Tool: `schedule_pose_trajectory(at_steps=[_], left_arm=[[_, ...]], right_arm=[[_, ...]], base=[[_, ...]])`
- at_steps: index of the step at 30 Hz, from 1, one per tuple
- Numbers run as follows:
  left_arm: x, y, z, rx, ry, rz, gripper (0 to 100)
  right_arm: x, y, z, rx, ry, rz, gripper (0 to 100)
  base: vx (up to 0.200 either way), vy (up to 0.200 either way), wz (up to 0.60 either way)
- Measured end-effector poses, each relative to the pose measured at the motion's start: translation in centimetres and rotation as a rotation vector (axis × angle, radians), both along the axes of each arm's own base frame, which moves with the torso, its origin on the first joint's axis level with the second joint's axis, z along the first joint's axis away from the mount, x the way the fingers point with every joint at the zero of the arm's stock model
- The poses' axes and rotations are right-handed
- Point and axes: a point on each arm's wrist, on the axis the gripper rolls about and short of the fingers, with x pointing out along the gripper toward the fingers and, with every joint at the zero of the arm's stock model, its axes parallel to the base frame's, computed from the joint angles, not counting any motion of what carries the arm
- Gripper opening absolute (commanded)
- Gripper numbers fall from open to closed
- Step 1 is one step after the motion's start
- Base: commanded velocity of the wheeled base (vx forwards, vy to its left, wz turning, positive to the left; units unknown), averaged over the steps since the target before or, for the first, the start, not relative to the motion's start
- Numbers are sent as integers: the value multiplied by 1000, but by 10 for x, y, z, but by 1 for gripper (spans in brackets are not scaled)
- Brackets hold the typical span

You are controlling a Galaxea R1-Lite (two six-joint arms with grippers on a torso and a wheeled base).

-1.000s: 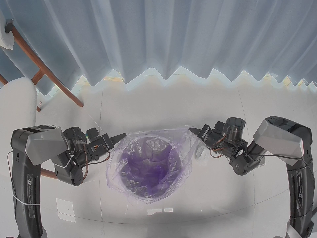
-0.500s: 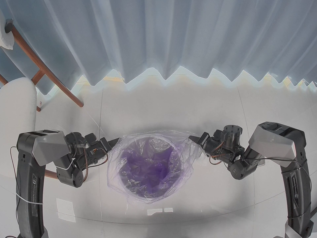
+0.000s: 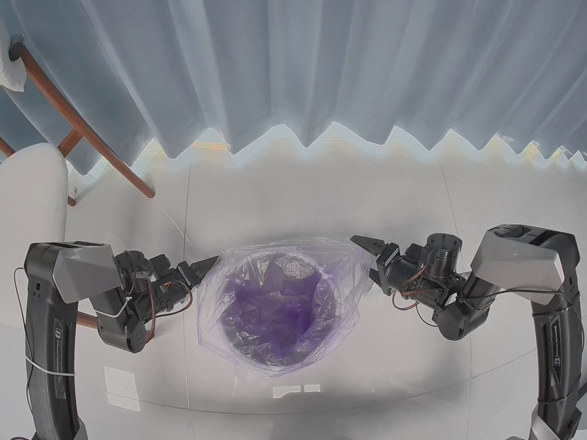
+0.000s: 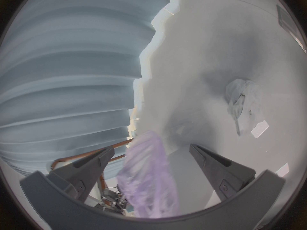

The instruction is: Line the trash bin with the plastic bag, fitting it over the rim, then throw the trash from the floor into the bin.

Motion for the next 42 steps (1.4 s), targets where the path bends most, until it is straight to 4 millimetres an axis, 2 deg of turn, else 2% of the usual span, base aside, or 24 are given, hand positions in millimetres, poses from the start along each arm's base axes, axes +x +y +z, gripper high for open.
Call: schedule_pose_trajectory(at_steps=[8, 13, 16, 19, 24, 36, 37, 42], left_arm=[[-29, 28, 23, 8, 38, 88, 100], [-50, 35, 35, 14, 62, 107, 100], [-55, 35, 40, 15, 58, 107, 100], [-57, 35, 44, 14, 50, 105, 100], [-57, 32, 47, 14, 44, 95, 100], [-59, 21, 46, 16, 49, 65, 100], [-59, 20, 46, 16, 49, 64, 100], [-59, 20, 46, 17, 48, 64, 100]], right_arm=[[-37, -18, 26, 67, -18, 52, 100], [-52, -27, 33, 40, -24, 61, 100], [-57, -30, 32, 2, -5, 67, 100], [-60, -28, 25, -43, 17, 78, 100], [-51, -21, 19, -74, 9, 58, 100], [-53, 4, 3, -116, 32, 75, 100], [-53, 5, 3, -117, 32, 77, 0], [-56, 6, 0, -122, 40, 84, 0]], base=[[0, 0, 0], [0, 0, 0], [0, 0, 0], [0, 0, 0], [0, 0, 0], [0, 0, 0], [0, 0, 0], [0, 0, 0]])
